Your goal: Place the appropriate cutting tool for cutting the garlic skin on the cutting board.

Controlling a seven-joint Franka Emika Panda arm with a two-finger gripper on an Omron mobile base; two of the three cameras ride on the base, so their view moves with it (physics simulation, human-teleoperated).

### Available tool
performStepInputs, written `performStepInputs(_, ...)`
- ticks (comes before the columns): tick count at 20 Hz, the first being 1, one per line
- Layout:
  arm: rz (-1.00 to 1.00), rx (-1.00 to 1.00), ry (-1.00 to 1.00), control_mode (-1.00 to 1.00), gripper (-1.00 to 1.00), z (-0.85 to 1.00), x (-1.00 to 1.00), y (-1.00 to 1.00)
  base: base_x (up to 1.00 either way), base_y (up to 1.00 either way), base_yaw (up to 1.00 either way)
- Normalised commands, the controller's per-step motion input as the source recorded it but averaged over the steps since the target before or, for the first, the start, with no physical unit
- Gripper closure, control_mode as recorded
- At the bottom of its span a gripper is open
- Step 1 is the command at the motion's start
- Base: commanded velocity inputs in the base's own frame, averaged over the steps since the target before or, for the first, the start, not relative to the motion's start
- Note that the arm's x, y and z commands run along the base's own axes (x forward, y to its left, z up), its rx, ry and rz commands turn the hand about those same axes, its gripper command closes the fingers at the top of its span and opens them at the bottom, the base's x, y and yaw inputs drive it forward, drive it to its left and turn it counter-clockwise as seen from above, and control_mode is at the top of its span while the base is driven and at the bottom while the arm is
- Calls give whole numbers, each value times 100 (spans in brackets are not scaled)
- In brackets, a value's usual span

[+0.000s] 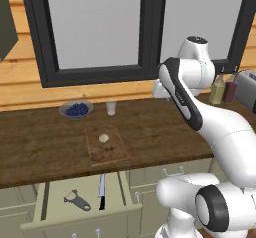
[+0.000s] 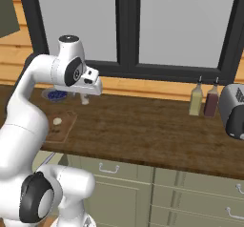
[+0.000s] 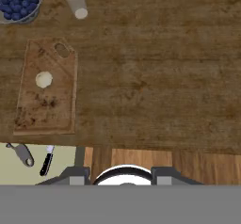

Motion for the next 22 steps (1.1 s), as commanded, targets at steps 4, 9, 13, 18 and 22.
performStepInputs(4,0,0,0,-100,-100,0,-12,0,0,0,0)
performStepInputs(9,4,-4,3,-100,-100,-72,-96,47,0,0,0)
performStepInputs(13,0,-19,10,-100,-100,-88,-86,100,0,0,0)
performStepInputs(18,0,-17,17,-100,-100,-61,-46,100,0,0,0)
performStepInputs(22,-2,-9,4,-100,-100,-84,-5,74,0,0,0)
